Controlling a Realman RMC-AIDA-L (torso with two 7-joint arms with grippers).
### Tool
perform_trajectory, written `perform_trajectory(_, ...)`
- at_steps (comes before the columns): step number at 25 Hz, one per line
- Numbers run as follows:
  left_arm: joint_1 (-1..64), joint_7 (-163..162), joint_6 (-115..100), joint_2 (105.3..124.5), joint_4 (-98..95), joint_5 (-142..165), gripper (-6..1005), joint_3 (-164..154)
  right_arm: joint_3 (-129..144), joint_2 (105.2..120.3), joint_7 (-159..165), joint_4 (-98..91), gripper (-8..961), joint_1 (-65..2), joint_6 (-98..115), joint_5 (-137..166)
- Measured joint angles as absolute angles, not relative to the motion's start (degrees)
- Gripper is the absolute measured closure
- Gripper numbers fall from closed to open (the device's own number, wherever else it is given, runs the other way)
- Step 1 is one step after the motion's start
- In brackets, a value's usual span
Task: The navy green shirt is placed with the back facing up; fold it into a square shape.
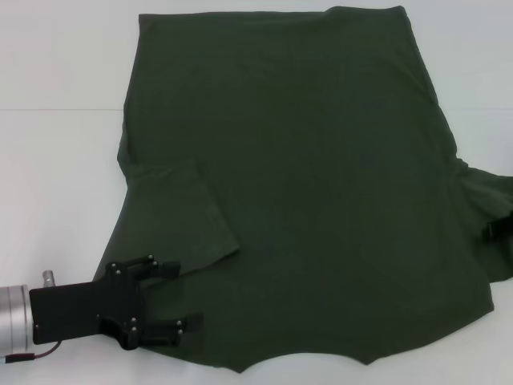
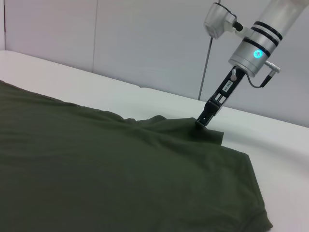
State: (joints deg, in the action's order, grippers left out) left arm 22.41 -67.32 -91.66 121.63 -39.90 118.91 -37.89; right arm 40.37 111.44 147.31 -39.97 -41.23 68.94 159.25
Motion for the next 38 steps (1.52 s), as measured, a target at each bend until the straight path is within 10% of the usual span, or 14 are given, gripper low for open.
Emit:
perform_trajectory(5, 22.4, -67.3, -91.7, 121.67, -39.9, 118.9, 92, -37.9, 40.3, 111.45, 147.3, -40.1, 164, -41.0, 68.8, 159.3)
perform_trajectory(21, 22.5, -67.3, -91.7, 121.72, -39.9, 118.8, 91, -37.8, 40.1, 111.47, 147.3, -40.1, 872, -41.4, 68.8, 159.4)
perform_trajectory(38, 22.6, -67.9, -91.6, 121.49, -39.9, 118.5, 91, -37.7, 33.9, 110.52, 147.0, -46.2, 936, -39.3, 69.8, 158.9)
